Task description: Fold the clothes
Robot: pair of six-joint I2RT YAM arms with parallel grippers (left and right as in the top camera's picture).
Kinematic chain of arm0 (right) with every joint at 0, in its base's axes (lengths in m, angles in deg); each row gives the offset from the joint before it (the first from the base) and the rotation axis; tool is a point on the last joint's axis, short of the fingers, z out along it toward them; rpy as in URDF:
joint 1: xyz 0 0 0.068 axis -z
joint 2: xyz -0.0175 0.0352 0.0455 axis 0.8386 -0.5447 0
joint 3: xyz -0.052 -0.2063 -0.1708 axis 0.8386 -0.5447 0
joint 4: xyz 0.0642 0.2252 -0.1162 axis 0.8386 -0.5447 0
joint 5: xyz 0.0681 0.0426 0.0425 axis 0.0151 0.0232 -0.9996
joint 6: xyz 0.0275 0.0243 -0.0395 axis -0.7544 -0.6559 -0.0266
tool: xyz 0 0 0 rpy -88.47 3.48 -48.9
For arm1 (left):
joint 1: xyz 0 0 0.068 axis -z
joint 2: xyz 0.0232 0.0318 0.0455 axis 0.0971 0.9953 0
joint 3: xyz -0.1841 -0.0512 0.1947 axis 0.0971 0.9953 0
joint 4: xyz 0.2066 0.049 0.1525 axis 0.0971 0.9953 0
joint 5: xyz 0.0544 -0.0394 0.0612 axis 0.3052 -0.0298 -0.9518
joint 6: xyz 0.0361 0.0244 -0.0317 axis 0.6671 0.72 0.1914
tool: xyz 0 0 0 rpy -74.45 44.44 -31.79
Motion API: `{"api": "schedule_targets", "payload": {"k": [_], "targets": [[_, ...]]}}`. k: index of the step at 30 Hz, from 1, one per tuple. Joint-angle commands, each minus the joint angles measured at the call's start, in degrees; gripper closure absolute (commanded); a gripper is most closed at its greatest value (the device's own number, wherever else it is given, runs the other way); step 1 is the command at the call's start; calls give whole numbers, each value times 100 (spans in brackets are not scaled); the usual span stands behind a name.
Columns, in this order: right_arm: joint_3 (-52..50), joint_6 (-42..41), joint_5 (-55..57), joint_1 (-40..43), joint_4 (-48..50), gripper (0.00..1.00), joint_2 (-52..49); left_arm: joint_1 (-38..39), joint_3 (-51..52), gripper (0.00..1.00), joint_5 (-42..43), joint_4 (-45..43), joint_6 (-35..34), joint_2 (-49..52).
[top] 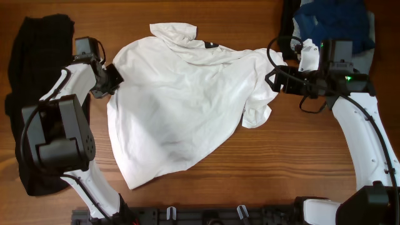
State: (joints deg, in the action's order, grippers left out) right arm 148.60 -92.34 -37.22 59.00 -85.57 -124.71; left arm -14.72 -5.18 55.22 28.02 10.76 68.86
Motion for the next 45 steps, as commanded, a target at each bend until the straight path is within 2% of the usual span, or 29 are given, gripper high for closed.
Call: {"api": "schedule_targets", "payload": {"k": [1, 2, 4, 5, 6, 7, 11, 12, 13, 14, 15, 17, 19, 21, 24, 29, 31, 33, 37, 41, 44, 45], "targets": [[-33, -76, 70, 11, 85, 12, -70, -315, -643, 96, -916, 616, 79, -212], [-33, -76, 68, 9, 164, 13, -72, -393, -999, 96, -981, 881, 286, -358], [-33, -76, 68, 4, 361, 15, -153, -452, -1659, 87, -1115, 1279, 444, -656], [-33, -79, 68, -13, 424, 15, -238, -452, -1810, 86, -1252, 1316, 444, -800], [-33, -79, 68, -33, 448, 15, -306, -452, -1840, 88, -1320, 1298, 444, -876], [-33, -79, 68, -98, 492, 15, -483, -452, -1840, 96, -1384, 1228, 444, -977], [-33, -118, 70, -315, 518, 15, -1012, -463, -1838, 94, -1438, 1222, 439, -975], [-33, -262, 70, -334, 431, 17, -1110, -450, -1838, 81, -1394, 1355, 439, -1005], [-33, -387, 72, -332, 293, 20, -1165, -422, -1838, 50, -1200, 1670, 437, -1078], [-33, -411, 70, -332, 160, 20, -1167, -393, -1840, 37, -1003, 1991, 409, -1161], [-33, -498, 98, -332, -59, 20, -1152, -352, -1838, 29, -573, 2516, 393, -1300], [-33, -717, 573, -332, -651, 19, -1150, -258, -1838, 21, 81, 3480, 374, -1493], [-63, -970, 1099, -332, -1132, 16, -1150, -7, -1832, 11, 192, 4839, 160, -1556], [-197, -1032, 1093, -332, -1049, 12, -1150, 273, -1615, 9, 192, 5396, -83, -1585], [-439, -1152, 1071, -332, -748, 10, -1150, 673, -776, 11, 260, 5171, -662, -1786], [-479, -1108, 1073, -332, -603, 9, -1150, 1296, 1873, 35, 516, 3917, -2131, -3283], [-479, -1106, 1073, -332, -518, 9, -1150, 1558, 2610, 40, 597, 3340, -2481, -3910], [-479, -1106, 1073, -332, -496, 8, -1150, 1851, 3040, 41, 621, 2879, -2651, -4113], [-479, -1084, 1073, -332, -409, 8, -1150, 2293, 3777, 40, 619, 1867, -2892, -3856], [-479, -977, 1073, -332, -367, 8, -1150, 2293, 3882, 40, 841, 2229, -2975, -3567], [-481, -955, 1084, -332, -369, 8, -1152, 2448, 4092, 39, 828, 2603, -3438, -3569], [-481, -955, 1093, -332, -356, 7, -1152, 2535, 4295, 39, 811, 2568, -3805, -3569]]}}
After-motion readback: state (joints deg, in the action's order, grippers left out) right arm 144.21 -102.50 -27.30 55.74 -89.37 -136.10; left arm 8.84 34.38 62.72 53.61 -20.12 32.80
